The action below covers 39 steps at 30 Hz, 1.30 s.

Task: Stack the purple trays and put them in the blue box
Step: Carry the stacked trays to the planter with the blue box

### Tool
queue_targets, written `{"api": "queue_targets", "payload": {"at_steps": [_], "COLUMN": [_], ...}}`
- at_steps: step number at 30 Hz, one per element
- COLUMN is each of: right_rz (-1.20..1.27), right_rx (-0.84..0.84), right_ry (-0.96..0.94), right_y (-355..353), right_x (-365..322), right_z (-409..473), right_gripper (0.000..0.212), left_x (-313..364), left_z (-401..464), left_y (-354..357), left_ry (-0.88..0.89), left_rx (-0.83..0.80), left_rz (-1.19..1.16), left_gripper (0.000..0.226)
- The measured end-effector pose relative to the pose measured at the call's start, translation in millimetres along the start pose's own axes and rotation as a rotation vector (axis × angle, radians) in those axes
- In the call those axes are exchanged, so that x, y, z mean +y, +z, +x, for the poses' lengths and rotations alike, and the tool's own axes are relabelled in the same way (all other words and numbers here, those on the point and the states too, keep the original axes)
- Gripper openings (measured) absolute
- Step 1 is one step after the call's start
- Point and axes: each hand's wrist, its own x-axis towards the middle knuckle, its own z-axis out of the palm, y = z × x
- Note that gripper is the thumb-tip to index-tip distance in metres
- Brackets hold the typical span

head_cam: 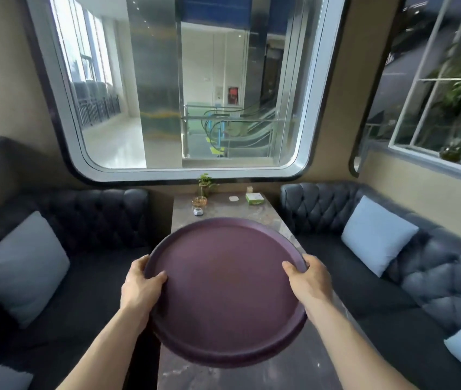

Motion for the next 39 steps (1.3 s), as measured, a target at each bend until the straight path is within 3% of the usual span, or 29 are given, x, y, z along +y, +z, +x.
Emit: {"api": "queue_targets", "payload": {"at_steps": [9, 19, 23, 31, 39], "right_rz": [0.067, 0.110, 0.105, 0.067, 0.039], "right_rx": [0.049, 0.055, 0.119, 0.334, 0.653], "right_ry": [-0.081, -0.055, -0.024, 0.048, 0.237], "right_y": [-33, -95, -146, -294, -477], "right_x": [-59, -42, -15, 73, 197], "right_z": [3, 24, 37, 65, 34], "right_gripper": [0.057, 0.056, 0.052, 0.026, 0.033], "left_x": [66, 96, 112, 143, 171], "left_z": [-10, -50, -78, -158, -298], "left_y": [-17, 29, 77, 225, 398], "left_ry": [0.070, 0.077, 0.088, 0.127, 0.241], "left_rx": [0.057, 0.034, -0.031, -0.280, -0.655], "left_rz": [-0.075, -0.076, -0.064, -0.072, -0.052], "left_gripper": [0.058, 0.060, 0.062, 0.061, 0.056]}}
